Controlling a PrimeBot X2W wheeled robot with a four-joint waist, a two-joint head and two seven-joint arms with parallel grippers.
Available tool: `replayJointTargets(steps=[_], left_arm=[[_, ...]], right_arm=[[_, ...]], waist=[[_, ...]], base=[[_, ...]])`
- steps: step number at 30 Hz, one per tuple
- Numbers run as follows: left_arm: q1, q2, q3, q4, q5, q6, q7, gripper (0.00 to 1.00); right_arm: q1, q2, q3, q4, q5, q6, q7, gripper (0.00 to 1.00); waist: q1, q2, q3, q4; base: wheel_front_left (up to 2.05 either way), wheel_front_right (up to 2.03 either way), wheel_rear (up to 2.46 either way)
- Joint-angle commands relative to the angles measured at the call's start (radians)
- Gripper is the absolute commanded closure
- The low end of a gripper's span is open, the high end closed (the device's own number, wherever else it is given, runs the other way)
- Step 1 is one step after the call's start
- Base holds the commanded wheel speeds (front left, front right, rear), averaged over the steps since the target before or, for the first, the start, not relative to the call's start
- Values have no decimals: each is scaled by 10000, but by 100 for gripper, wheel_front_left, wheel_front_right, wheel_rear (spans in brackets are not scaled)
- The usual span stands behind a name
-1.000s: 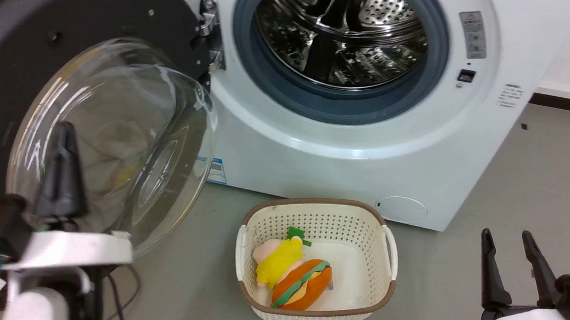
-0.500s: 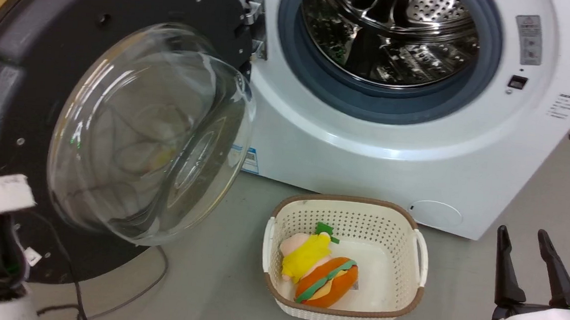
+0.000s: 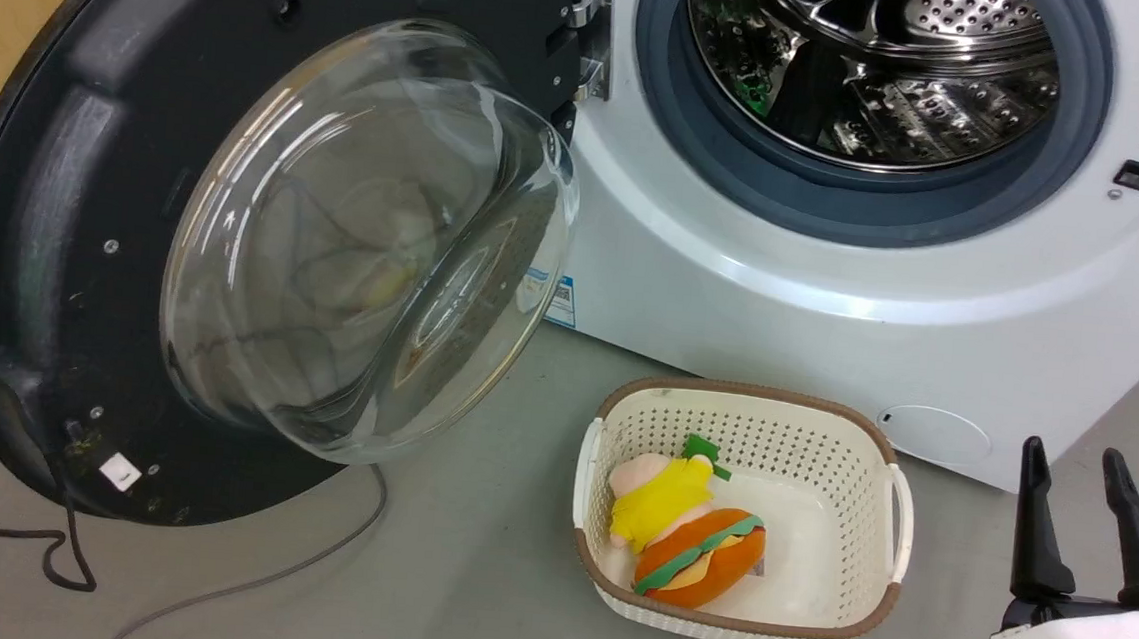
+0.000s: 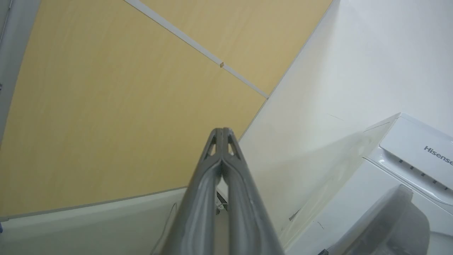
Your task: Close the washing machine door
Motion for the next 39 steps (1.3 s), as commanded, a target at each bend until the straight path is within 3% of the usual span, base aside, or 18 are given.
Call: replayJointTargets(steps=[1,3,4,11,18,33,39], left_arm=[[-368,176,146,377,-416,-39,416,100],[-605,374,155,854,-840,-45,1108,100],[-887,638,77,1356,-1418,-100,2097,100],[-1100,1009,-298,2062,-2637,-230,4056,100],[-582,931,-751,1101,-4971,-312,5967,100],[1006,1225,-2072,313,-7129,-478,7890,100],[1867,958,-2869,-686,-7563,-517,8341,100]], right_arm=[[-150,29,-82,55,122,45,-124,0],[-155,30,-129,74,177,46,-165,0],[-166,31,-209,110,256,48,-228,0],[-248,34,-327,199,426,52,-375,0],[-390,36,-428,257,651,55,-520,0],[-332,42,-803,557,1248,63,-834,0],[-242,43,-914,558,1401,65,-908,0]], waist=[[0,0,37,67],[0,0,70,132],[0,0,121,241],[0,0,236,521],[0,0,368,713],[0,0,214,1306],[0,0,136,1533]], base=[[0,0,0],[0,0,0],[0,0,0],[0,0,0],[0,0,0],[0,0,0],[0,0,0]])
